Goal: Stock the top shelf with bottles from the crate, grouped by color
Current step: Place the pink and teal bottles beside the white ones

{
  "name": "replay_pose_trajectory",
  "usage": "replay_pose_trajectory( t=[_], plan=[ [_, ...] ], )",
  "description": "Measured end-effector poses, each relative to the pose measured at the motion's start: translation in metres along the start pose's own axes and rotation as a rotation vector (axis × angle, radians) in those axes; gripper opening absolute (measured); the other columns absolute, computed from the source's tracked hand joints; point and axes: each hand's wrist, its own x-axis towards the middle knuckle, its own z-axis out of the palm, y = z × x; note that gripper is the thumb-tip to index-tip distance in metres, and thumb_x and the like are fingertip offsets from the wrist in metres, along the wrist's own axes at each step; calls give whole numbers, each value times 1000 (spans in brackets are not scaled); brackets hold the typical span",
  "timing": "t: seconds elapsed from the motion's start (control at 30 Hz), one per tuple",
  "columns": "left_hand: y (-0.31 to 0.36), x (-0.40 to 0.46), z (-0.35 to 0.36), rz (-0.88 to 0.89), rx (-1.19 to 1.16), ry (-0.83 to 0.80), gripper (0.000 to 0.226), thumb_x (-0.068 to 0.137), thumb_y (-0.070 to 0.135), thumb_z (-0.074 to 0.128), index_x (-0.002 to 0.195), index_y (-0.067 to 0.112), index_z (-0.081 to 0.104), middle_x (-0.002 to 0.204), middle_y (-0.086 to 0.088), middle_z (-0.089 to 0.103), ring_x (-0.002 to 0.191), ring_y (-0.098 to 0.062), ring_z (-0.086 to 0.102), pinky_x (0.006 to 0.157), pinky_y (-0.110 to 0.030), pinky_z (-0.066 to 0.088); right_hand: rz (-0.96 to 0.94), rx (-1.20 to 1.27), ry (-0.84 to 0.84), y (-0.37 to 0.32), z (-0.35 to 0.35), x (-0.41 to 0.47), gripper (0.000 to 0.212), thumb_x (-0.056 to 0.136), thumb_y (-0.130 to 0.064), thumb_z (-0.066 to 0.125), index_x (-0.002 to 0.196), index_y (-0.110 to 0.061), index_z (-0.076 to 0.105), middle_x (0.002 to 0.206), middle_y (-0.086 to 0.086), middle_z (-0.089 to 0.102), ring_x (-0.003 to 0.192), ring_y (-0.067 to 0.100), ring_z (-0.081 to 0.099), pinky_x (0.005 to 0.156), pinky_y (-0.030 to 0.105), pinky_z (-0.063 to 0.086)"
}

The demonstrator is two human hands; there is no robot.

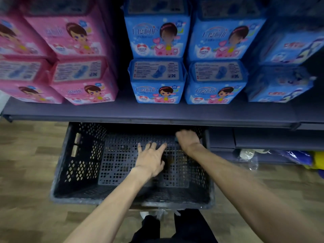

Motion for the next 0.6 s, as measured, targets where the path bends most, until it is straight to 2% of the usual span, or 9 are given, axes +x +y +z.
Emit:
replay_pose_trajectory(
  t=[0.27, 0.43, 0.6],
  plan=[
    [-6, -32, -21, 63, 53, 97, 70, 95, 37, 48, 154, 29, 10, 151, -13, 31, 144, -33, 19, 116, -60, 10, -20, -27, 152, -1, -29, -52, 46, 87, 3, 58, 131, -11, 53, 125, 11, 58, 116, 34, 54, 90, 42, 51],
    [-12, -50, -33, 119, 85, 151, 70, 95, 38, 48, 154, 29, 10, 151, -14, 31, 145, -34, 18, 117, -59, 10, -9, 28, 213, -10, -47, -89, 56, 83, 8, 60, 135, -10, 48, 126, 13, 51, 116, 34, 52, 86, 43, 49],
    [-15, -65, -47, 177, 151, 246, 71, 94, 39, 50, 153, 28, 14, 151, -13, 32, 145, -33, 18, 118, -54, 10, -46, 169, 380, -17, -64, -125, 56, 84, -5, 65, 134, -13, 43, 124, 10, 50, 110, 33, 57, 83, 42, 52]
  ],
)
